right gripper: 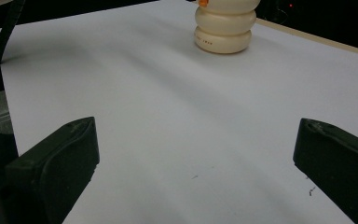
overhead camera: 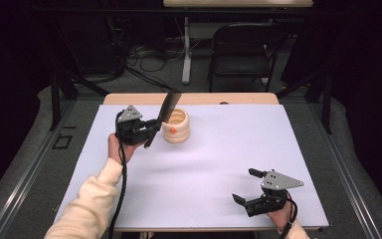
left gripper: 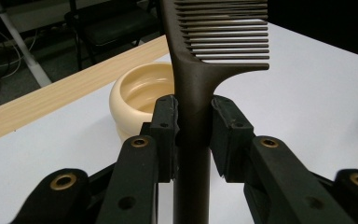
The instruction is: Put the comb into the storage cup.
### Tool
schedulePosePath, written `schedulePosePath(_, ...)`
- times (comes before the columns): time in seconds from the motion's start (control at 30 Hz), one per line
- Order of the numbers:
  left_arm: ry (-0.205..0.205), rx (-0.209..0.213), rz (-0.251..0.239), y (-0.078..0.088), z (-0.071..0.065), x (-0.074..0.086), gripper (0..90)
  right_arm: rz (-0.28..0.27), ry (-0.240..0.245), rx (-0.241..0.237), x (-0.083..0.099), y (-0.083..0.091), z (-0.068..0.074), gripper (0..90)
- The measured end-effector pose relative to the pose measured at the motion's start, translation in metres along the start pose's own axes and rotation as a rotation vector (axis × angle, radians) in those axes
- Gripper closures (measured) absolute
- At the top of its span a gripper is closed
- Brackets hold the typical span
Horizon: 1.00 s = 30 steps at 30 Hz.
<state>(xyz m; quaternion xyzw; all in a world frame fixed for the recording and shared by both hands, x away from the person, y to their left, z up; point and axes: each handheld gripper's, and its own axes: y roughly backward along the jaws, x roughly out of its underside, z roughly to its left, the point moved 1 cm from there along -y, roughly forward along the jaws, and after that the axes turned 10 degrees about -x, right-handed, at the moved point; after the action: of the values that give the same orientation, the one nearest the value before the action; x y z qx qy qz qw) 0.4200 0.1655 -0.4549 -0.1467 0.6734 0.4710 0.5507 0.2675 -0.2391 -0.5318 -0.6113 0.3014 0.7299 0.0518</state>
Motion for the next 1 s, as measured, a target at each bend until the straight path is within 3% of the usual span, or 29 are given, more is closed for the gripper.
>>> schedulePosePath(1.0, 0.001, -0.007, -0.029, -0.011, 0.007, -0.007, 72.0, 0.030, -0.017, -0.005, 0.001, -0.003, -0.002, 0.0)
